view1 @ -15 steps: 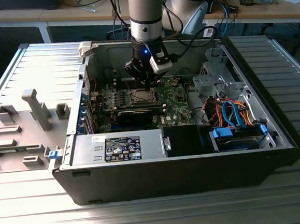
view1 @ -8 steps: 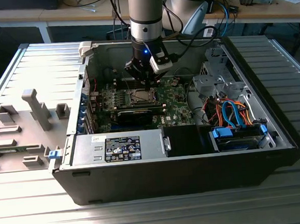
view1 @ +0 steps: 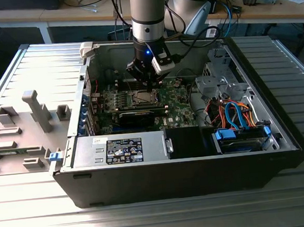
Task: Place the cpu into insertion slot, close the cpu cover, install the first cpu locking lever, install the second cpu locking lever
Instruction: 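Install the first cpu locking lever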
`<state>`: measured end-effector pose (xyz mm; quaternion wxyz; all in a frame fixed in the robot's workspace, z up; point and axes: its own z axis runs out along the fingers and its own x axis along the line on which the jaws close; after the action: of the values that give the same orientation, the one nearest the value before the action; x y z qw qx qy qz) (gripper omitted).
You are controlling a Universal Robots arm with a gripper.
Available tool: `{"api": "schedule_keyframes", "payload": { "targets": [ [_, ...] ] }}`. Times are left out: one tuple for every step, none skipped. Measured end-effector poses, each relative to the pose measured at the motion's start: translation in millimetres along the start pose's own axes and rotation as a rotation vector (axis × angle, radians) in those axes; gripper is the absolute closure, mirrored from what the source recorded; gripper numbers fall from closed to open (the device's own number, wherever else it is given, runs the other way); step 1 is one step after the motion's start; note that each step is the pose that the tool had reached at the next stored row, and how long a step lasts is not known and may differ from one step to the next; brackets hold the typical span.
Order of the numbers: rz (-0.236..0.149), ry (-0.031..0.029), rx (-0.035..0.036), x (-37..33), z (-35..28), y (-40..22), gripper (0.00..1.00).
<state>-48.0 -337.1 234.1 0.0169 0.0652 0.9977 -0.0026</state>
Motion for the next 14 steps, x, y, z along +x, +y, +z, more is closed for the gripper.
{"api": "schedule_keyframes", "payload": {
  "targets": [
    [-0.001, 0.0, 0.0, 0.0, 0.0, 0.0, 0.89],
    [-0.001, 0.0, -0.0001, 0.0, 0.0, 0.0, 0.89],
    [-0.002, 0.0, 0.0, 0.0, 0.0, 0.0, 0.89],
    [-0.003, -0.0001, -0.0001, 0.0, 0.0, 0.0, 0.89],
    [-0.003, 0.0, 0.0, 0.0, 0.0, 0.0, 0.89],
    [-0.007, 0.0, -0.0003, 0.0, 0.0, 0.0, 0.89],
    [-0.008, 0.0, -0.0002, 0.0, 0.0, 0.0, 0.89],
    [-0.01, 0.0, -0.0003, 0.0, 0.0, 0.0, 0.89],
    [-0.014, -0.0001, -0.0005, 0.0, 0.0, 0.0, 0.89],
    [-0.017, -0.0001, -0.0005, 0.0, 0.0, 0.0, 0.89],
    [-0.021, -0.0001, -0.0007, 0.0, 0.0, 0.0, 0.89],
    [-0.024, -0.0001, -0.0008, 0.0, 0.0, 0.0, 0.89],
    [-0.024, -0.0001, -0.0008, 0.0, 0.0, 0.0, 0.89],
    [-0.024, -0.0001, -0.0008, 0.0, 0.0, 0.0, 0.89]
  ]
}}
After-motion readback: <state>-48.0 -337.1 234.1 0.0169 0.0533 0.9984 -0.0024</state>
